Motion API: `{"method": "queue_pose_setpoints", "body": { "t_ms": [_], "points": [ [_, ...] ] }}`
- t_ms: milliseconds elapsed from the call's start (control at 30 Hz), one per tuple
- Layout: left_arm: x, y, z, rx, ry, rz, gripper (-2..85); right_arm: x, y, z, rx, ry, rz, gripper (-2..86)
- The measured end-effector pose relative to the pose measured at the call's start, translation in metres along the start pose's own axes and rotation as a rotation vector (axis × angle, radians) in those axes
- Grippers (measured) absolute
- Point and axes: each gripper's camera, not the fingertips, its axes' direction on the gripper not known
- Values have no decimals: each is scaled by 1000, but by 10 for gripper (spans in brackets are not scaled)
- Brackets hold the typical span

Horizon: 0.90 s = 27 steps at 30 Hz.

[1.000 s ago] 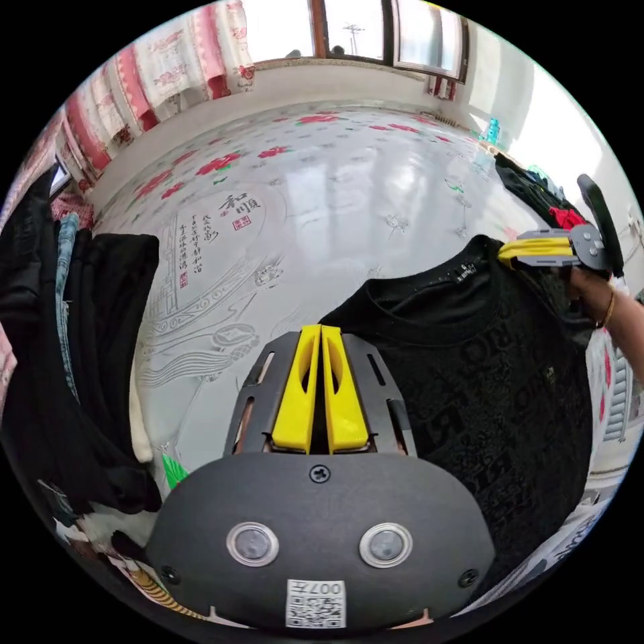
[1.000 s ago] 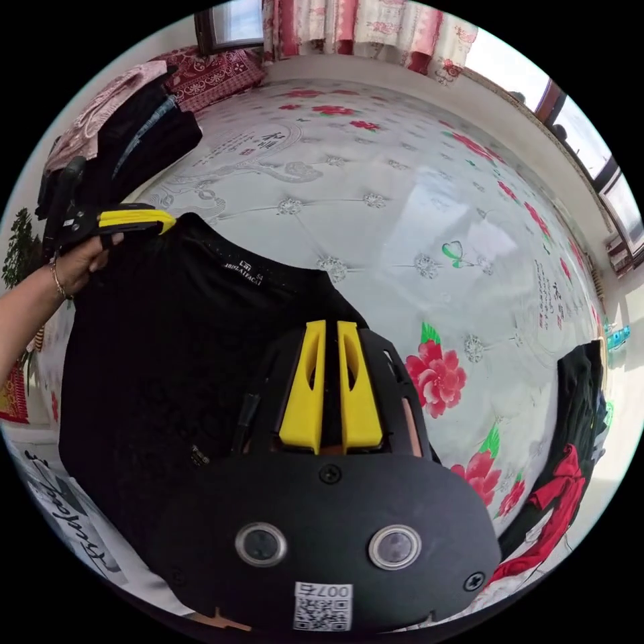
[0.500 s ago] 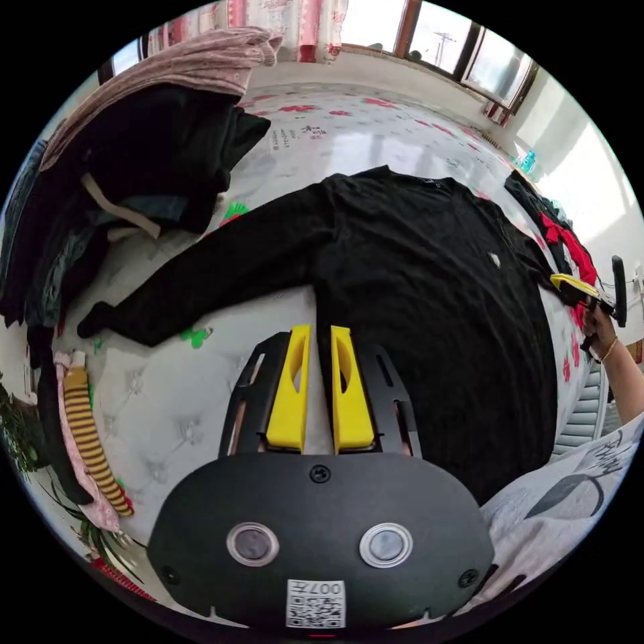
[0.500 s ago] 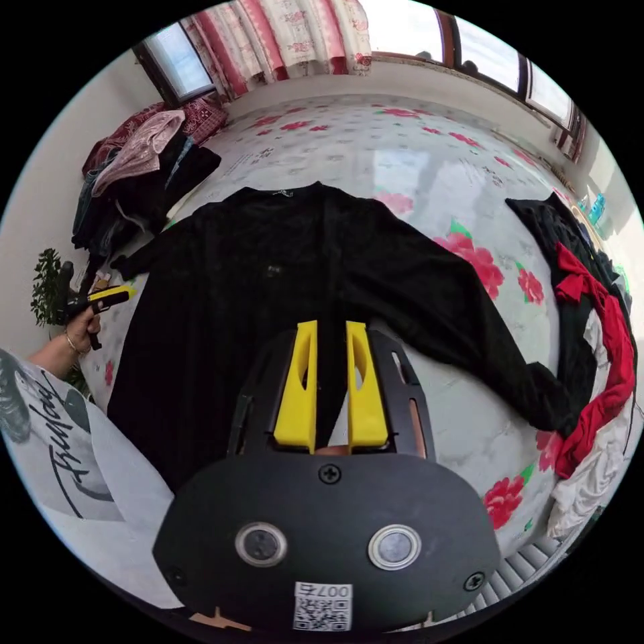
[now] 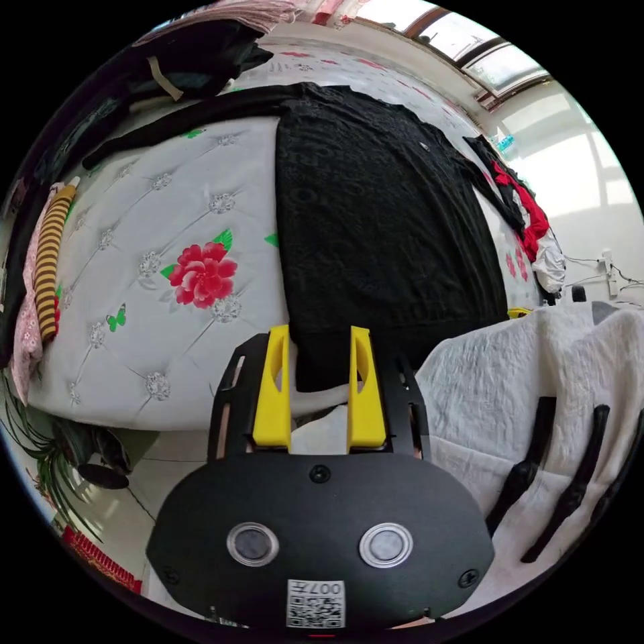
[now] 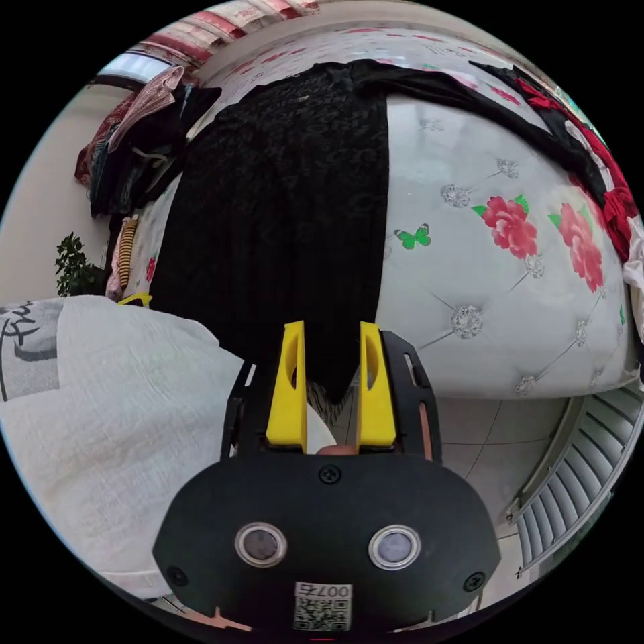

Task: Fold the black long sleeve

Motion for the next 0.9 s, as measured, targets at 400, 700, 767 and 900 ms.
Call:
{"method": "queue_pose_setpoints", "body": {
  "t_ms": [400, 700, 767, 900],
  "points": [
    [0, -1, -22, -33, -66, 119, 37, -24, 0, 5, -50, 277, -6, 1],
    [-113, -18, -110, 183, -69, -181, 107, -73, -36, -52, 172, 295, 12, 1],
    [-160, -51, -133, 226, -82, -238, 107, -104, -73, -37, 123, 252, -51, 1],
    [-239, -115, -169, 317, -49, -348, 108, -173, -125, -6, 71, 187, -164, 1]
  ]
}}
